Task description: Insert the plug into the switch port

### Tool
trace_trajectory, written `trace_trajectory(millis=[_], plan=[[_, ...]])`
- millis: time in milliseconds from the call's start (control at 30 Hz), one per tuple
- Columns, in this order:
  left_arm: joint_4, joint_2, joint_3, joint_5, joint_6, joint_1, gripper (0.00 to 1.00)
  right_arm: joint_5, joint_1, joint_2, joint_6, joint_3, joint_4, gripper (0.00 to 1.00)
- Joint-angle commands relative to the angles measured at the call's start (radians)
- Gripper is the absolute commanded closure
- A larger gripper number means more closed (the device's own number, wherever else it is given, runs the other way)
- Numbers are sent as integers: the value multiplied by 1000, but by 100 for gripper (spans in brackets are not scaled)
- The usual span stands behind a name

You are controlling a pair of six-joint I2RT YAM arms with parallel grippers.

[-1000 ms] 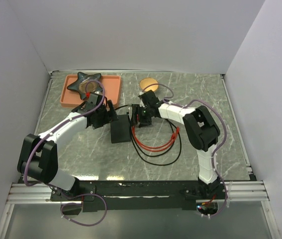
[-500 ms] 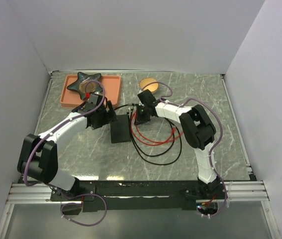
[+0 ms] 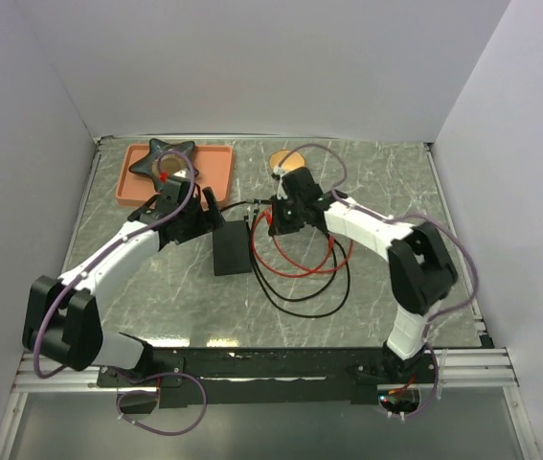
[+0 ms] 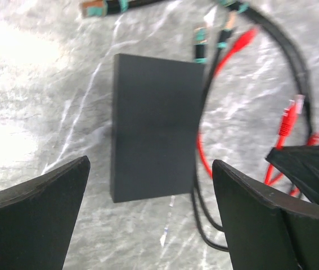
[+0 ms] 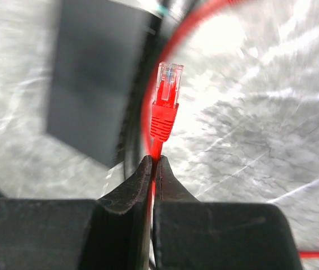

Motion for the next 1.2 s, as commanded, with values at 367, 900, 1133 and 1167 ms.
trace_trajectory(millis=[367, 900, 1133, 1167], plan=[[593, -326, -138, 381, -128, -4, 1, -419, -5, -340, -264, -197, 161, 100], [561, -155, -85, 494, -83, -47, 32, -426, -5, -360, -258, -145, 119, 100], [565, -83, -65, 523, -80, -76, 40, -416, -5, -366, -253, -146, 118, 100], [567, -80, -65, 523, -82, -82, 40, -412, -5, -366, -253, -146, 116, 100]])
